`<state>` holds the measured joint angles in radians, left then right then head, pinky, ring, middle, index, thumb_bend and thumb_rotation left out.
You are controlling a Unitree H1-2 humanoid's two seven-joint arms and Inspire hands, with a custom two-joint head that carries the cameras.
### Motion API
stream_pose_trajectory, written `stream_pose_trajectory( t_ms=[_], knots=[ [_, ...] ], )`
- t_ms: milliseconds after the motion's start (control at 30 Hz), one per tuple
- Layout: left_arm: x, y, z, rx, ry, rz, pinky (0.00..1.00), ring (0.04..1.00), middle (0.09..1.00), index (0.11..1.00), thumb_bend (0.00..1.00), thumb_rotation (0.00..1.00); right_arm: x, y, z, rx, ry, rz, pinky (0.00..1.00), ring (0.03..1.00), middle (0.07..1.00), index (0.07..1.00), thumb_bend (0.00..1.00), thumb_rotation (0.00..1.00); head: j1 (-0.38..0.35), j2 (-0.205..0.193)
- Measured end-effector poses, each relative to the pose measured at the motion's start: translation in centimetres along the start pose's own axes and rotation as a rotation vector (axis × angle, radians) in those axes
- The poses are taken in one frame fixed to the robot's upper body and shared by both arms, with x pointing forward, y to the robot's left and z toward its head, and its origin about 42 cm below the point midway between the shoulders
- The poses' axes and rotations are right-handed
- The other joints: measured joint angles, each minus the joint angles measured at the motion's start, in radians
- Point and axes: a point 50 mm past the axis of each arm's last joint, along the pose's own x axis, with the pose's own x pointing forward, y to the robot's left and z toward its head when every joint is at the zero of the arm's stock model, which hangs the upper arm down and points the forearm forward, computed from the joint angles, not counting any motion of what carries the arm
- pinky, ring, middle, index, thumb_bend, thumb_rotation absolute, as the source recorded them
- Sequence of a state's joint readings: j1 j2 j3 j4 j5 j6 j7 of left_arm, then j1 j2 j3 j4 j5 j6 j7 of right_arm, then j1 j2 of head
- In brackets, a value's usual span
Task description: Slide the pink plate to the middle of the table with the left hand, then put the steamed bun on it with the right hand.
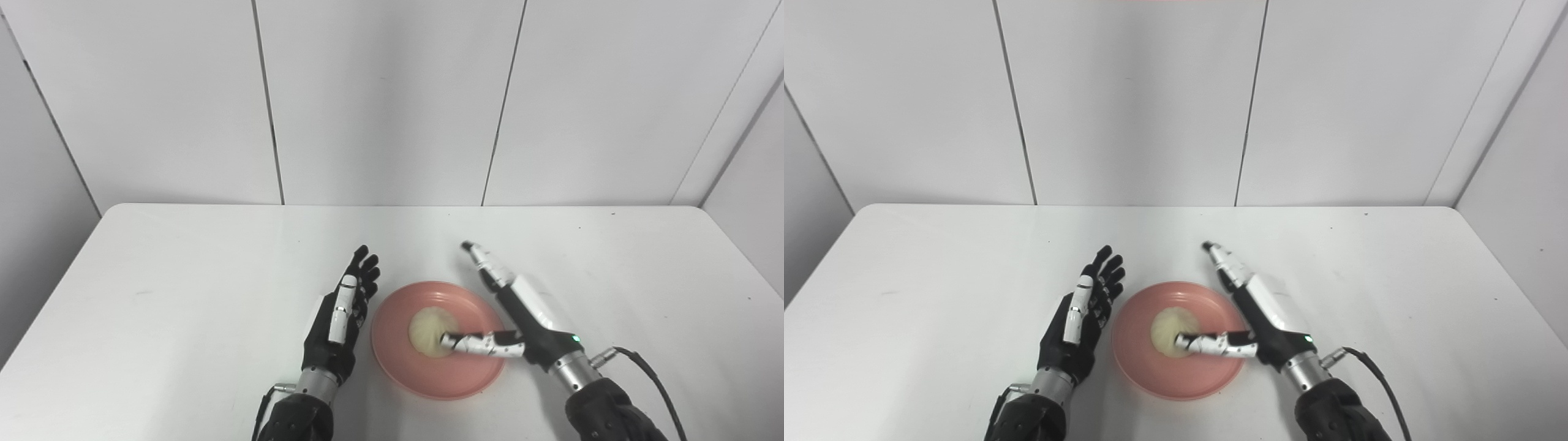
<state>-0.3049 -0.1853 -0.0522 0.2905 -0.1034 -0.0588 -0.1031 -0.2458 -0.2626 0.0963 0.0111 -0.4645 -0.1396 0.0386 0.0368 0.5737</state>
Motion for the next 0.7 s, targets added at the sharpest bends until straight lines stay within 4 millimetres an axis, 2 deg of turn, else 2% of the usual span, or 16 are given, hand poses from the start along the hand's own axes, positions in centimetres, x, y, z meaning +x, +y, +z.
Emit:
stream_pose_trajectory(
  t_ms=[100, 267, 467, 700],
  knots=[
    [-0.1, 0.3, 0.1, 0.018, -0.009, 0.025, 1.0, 1.0, 0.999, 0.982, 0.37, 1.0, -0.1, 0.3, -1.1, 0.153, 0.049, -0.152, 1.0, 1.0, 1.0, 1.0, 0.67, 0.81, 0.0, 0.002],
    [-0.1, 0.7, 0.2, 0.034, -0.033, 0.05, 1.0, 1.0, 1.0, 0.997, 0.39, 1.0, -0.1, 0.7, -1.1, 0.29, 0.035, -0.267, 1.0, 1.0, 1.0, 1.0, 0.61, 0.82, 0.0, 0.005],
    [-0.2, 0.7, 0.2, 0.066, -0.032, 0.059, 1.0, 1.0, 1.0, 1.0, 0.42, 1.0, -0.1, 0.8, -1.5, 0.511, 0.092, -0.254, 1.0, 1.0, 1.0, 1.0, 0.68, 0.88, 0.018, 0.009],
    [-0.1, 0.6, 0.2, 0.092, -0.047, 0.055, 1.0, 1.0, 1.0, 1.0, 0.46, 1.0, -0.5, 1.8, -1.8, 0.645, 0.163, -0.202, 1.0, 1.0, 1.0, 1.0, 0.73, 0.91, 0.034, 0.017]
  ],
)
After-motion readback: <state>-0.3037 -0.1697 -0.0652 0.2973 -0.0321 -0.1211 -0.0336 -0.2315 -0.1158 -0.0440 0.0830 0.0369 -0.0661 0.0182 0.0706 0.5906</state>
